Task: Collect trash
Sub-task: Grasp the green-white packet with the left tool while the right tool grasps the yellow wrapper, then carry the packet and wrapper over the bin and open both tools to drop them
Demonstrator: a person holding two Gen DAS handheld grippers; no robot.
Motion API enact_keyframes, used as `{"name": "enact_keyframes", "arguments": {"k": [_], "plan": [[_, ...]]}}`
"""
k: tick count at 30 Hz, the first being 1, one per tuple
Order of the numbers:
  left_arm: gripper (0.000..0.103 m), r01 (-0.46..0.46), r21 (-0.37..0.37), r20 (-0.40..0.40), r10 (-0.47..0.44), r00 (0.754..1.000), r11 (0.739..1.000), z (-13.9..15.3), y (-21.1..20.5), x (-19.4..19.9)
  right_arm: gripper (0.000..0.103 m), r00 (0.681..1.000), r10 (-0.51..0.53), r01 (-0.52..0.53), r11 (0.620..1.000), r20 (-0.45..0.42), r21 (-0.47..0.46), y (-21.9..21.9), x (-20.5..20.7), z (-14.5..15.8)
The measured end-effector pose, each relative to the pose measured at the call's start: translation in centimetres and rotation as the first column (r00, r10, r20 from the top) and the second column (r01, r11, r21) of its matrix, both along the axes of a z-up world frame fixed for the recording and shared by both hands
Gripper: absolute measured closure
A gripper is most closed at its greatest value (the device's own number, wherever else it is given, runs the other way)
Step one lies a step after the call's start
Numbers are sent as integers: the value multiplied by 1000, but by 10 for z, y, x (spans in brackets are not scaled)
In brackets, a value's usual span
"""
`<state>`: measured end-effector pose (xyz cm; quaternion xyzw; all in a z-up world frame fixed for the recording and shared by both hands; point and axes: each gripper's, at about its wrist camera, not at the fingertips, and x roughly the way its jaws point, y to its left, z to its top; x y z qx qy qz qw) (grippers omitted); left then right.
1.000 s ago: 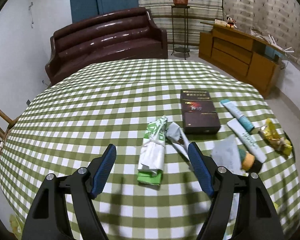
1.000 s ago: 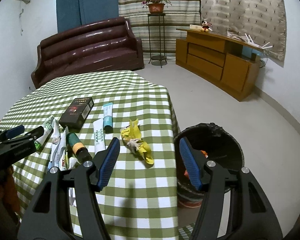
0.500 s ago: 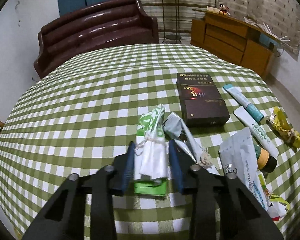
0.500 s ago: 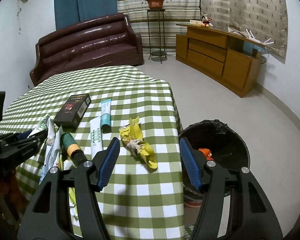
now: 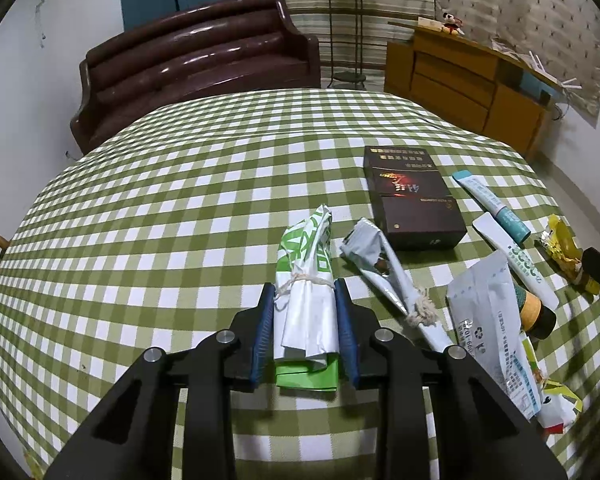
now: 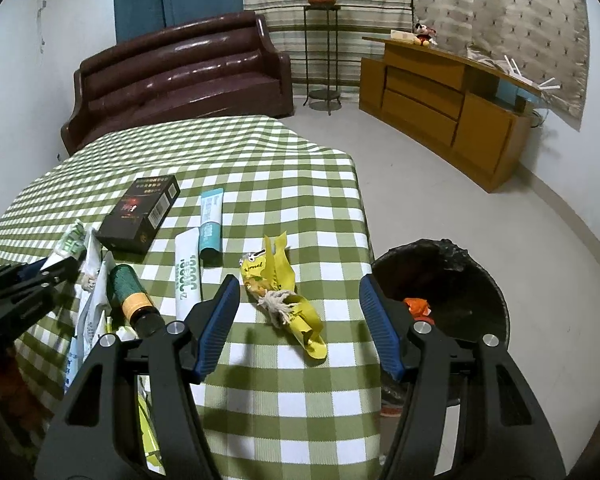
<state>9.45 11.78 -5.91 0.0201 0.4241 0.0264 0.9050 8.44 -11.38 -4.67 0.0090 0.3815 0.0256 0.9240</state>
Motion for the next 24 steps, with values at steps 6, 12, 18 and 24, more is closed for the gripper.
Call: {"name": "enact_keyframes", "arguments": {"k": [6, 12, 18, 24], "plan": [[73, -20, -1, 8, 20, 1000, 1000, 2, 8, -6, 46, 999, 20, -21, 1000, -29, -23, 6, 7, -4], [73, -34, -8, 1, 34, 999, 999, 1, 13, -8, 56, 996, 43, -46, 998, -74, -46, 13, 11, -14], [73, -38, -18, 8, 38, 999, 999, 3, 15, -10, 80, 995, 59, -64, 996, -81, -56, 16, 9, -16], [73, -38, -47, 13, 39, 999, 998, 5, 19, -16, 84, 997, 53, -55, 998, -47, -42, 14, 1, -10]]}}
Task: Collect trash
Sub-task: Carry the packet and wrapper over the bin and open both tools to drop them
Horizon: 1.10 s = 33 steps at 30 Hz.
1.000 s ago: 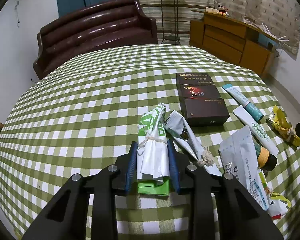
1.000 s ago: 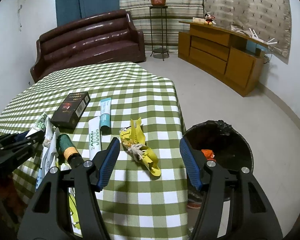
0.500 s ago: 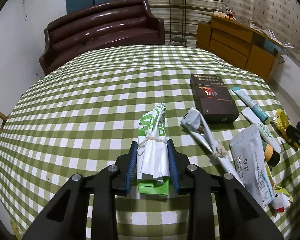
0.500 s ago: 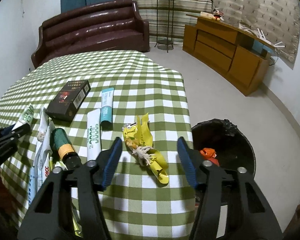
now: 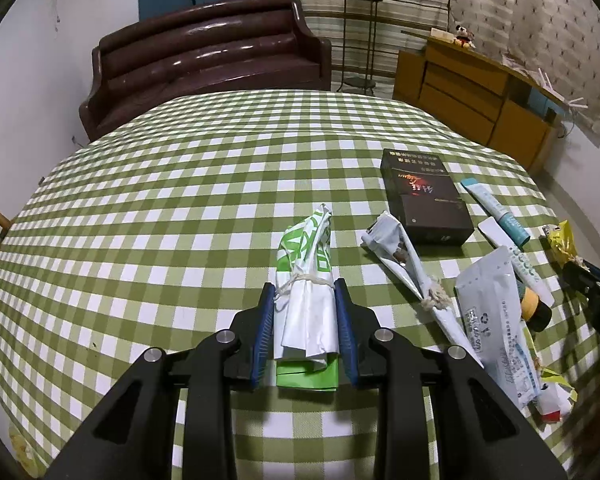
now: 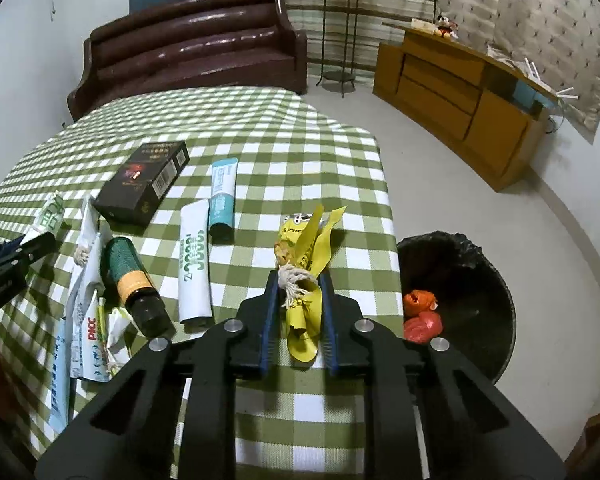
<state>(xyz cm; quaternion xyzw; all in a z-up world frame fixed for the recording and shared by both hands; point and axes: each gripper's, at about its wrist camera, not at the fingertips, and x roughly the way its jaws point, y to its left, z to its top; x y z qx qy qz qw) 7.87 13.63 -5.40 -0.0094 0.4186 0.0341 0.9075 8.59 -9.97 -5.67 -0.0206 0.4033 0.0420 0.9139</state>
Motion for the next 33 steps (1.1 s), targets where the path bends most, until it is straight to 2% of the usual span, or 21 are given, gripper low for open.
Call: {"name": "enact_keyframes", "arguments": {"k": [9, 17, 27, 33], "plan": [[73, 38, -4, 44, -38, 998, 999, 16, -20, -9, 84, 996, -39, 38, 999, 80, 13, -17, -19, 21], [73, 142, -5, 95, -141, 985, 990, 33, -68, -9, 84, 983, -136, 136, 991, 125, 11, -59, -29, 34], [73, 288, 6, 145, -286, 947, 958, 45, -152, 3, 84, 964, -229, 229, 973, 136, 15, -108, -39, 34], [73, 341, 14, 145, -340, 929, 940, 43, -190, 9, 84, 954, -264, 263, 964, 140, 30, -127, -42, 32]]}}
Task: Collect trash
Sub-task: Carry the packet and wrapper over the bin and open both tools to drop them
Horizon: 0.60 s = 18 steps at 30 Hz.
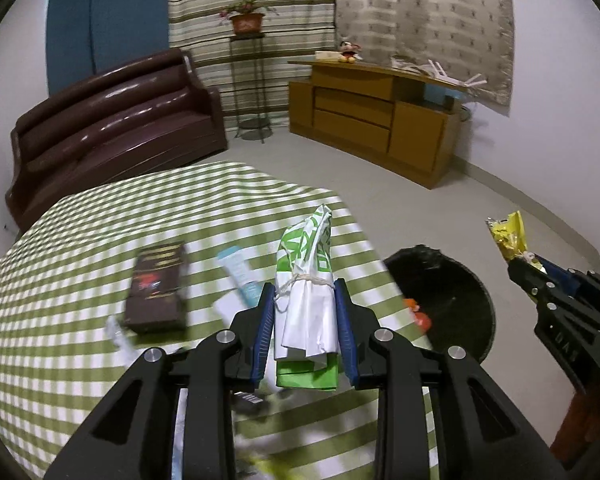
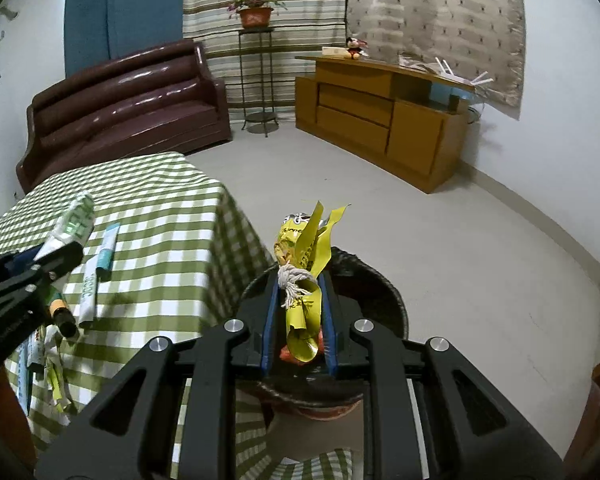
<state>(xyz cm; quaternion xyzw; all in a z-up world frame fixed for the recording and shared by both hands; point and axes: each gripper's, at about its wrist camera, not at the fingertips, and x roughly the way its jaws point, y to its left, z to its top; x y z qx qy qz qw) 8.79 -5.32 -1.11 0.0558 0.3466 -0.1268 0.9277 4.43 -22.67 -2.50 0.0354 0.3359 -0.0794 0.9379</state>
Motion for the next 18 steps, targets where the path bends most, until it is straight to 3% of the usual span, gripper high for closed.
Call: {"name": "enact_keyframes", "arguments": {"k": [18], "plan": [[73, 83, 44, -17, -82, 996, 996, -18, -61, 20, 84, 999, -50, 50, 998, -9, 31, -26, 8, -10]]}}
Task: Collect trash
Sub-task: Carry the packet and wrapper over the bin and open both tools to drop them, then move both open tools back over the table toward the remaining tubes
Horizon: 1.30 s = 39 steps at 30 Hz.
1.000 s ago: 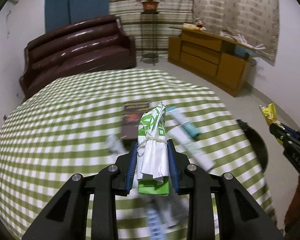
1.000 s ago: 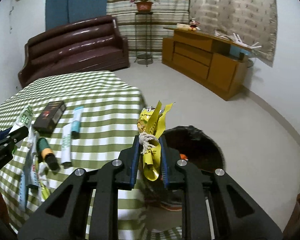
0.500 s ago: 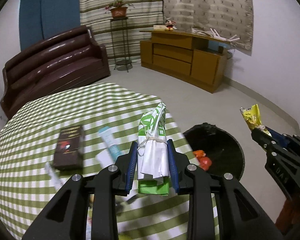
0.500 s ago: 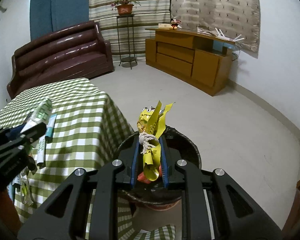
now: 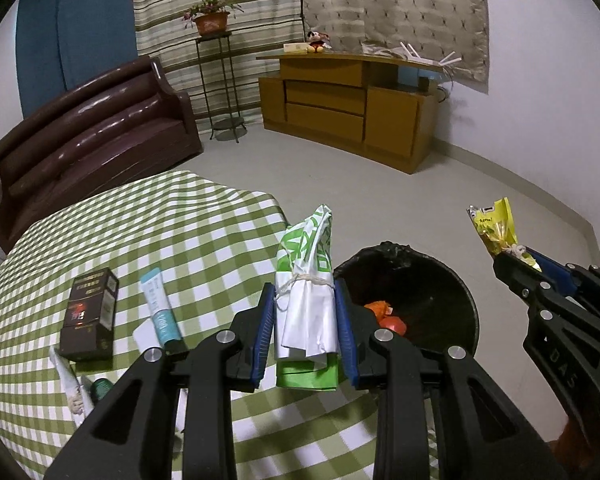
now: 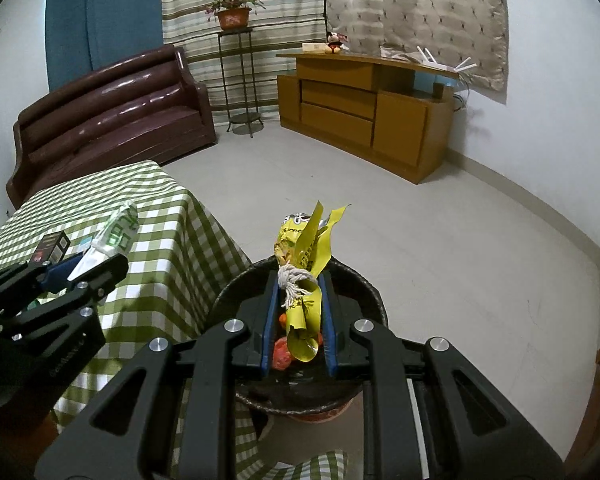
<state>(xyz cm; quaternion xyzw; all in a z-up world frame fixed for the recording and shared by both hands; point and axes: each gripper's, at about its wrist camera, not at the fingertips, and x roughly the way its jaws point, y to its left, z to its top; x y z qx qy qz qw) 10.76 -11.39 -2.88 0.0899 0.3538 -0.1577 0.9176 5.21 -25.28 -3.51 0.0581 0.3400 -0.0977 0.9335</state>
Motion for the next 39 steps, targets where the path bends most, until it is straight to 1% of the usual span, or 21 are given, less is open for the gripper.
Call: {"name": "enact_keyframes", "arguments": {"k": [13, 16, 17, 18, 20, 23, 27, 30, 39], "plan": [[73, 29, 26, 1, -29, 1000, 999, -7, -27, 13, 84, 999, -31, 31, 999, -9, 20, -13, 15, -10], [72, 36, 38, -2, -36, 999, 999, -10, -35, 17, 82, 999, -32, 33, 999, -12, 30, -15, 19, -14], [69, 34, 41, -2, -34, 999, 999, -10, -36, 18, 79, 999, -41, 42, 998, -13, 37, -18, 20, -16], [66, 30, 47, -2, -30, 1000, 998, -11, -37, 19, 73, 999, -48, 49, 998, -14, 44, -20, 20, -16], [59, 27, 45, -8, -27, 1000, 999, -12, -38, 21, 71, 998, -55, 56, 997, -17, 52, -22, 20, -18], [52, 24, 50, -4, -24, 1000, 998, -11, -39, 20, 70, 998, -59, 60, 997, -18, 53, -23, 19, -19], [48, 18, 44, -10, -18, 1000, 999, -8, -39, 18, 70, 998, -58, 59, 997, -13, 52, -22, 19, -16], [47, 13, 41, -1, -13, 1000, 999, -3, -37, 16, 70, 998, -55, 55, 997, -5, 48, -22, 19, -11], [45, -29, 23, 18, 28, 999, 999, 12, -11, 5, 68, 999, -35, 34, 999, 26, 38, -11, 8, 4]]}}
